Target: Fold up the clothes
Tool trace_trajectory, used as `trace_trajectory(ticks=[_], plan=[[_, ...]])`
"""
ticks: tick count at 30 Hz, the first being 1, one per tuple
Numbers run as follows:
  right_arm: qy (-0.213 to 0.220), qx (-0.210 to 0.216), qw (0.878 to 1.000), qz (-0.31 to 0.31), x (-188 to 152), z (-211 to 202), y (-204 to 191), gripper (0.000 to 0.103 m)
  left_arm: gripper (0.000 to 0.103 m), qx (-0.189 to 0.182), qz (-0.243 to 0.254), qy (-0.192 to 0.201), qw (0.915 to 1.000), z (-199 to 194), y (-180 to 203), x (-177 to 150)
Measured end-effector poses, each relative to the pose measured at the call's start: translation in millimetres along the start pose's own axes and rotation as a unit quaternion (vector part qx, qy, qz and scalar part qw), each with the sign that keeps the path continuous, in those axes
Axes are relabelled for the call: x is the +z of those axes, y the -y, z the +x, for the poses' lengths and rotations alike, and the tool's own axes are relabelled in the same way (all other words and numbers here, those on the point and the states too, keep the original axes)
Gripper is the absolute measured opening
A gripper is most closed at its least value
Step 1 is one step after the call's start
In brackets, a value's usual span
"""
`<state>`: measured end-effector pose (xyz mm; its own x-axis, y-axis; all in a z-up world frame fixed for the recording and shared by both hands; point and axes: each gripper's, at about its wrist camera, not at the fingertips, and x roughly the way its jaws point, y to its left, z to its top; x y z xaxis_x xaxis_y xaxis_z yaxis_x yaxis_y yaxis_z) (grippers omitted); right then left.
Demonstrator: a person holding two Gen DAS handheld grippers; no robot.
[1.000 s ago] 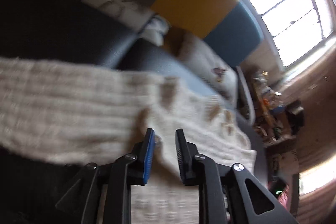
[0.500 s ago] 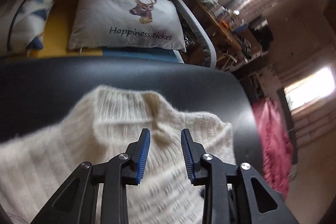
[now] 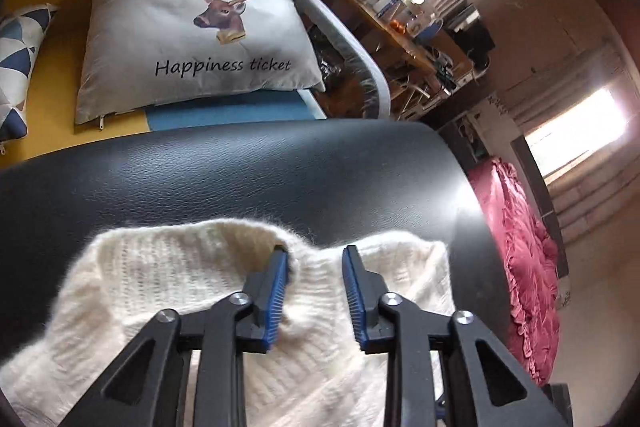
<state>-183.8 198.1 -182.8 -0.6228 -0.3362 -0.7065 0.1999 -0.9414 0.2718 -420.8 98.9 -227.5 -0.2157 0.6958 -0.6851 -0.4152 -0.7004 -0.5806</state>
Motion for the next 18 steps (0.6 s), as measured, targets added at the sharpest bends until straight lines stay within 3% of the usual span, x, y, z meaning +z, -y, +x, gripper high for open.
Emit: trace_trajectory(ticks=[1,3,4,6,8,11,13,16,18], plan=[[-0.002,-0.001,1.0,0.002,1,-1,0,0.103,0.004,0.019,0.005,0.009,0.9998,1,2,0],[-0.002,-0.002,1.0,0.001,1,-1,-1,0.103,0.002,0.088,0.016,0.02,0.9958,6,4,-2],[-0.002,-0.004,1.0,0.0,2,-1,-3,0.103,0.002,0.105,0.019,0.019,0.9941,10,4,-4],[-0.003,-0.008,1.0,-0.003,3,-2,-5,0.103,0.002,0.106,0.04,0.026,0.9932,11,11,-8],[-0.003,-0.009,1.0,-0.004,5,-2,-6,0.103,0.002,0.059,0.057,0.026,0.9962,11,22,-12],[-0.004,-0.011,1.0,-0.004,6,-3,-7,0.103,0.002,0.034,0.064,0.027,0.997,9,29,-10],[-0.004,-0.013,1.0,-0.004,7,-3,-8,0.103,0.002,0.045,0.044,0.03,0.9976,8,23,-4],[-0.01,-0.025,1.0,-0.009,9,-4,-8,0.103,0.004,0.093,0.001,0.01,0.9956,11,3,3],[-0.011,-0.025,1.0,-0.009,11,-4,-7,0.103,0.01,0.086,-0.021,0.001,0.996,5,-3,1]])
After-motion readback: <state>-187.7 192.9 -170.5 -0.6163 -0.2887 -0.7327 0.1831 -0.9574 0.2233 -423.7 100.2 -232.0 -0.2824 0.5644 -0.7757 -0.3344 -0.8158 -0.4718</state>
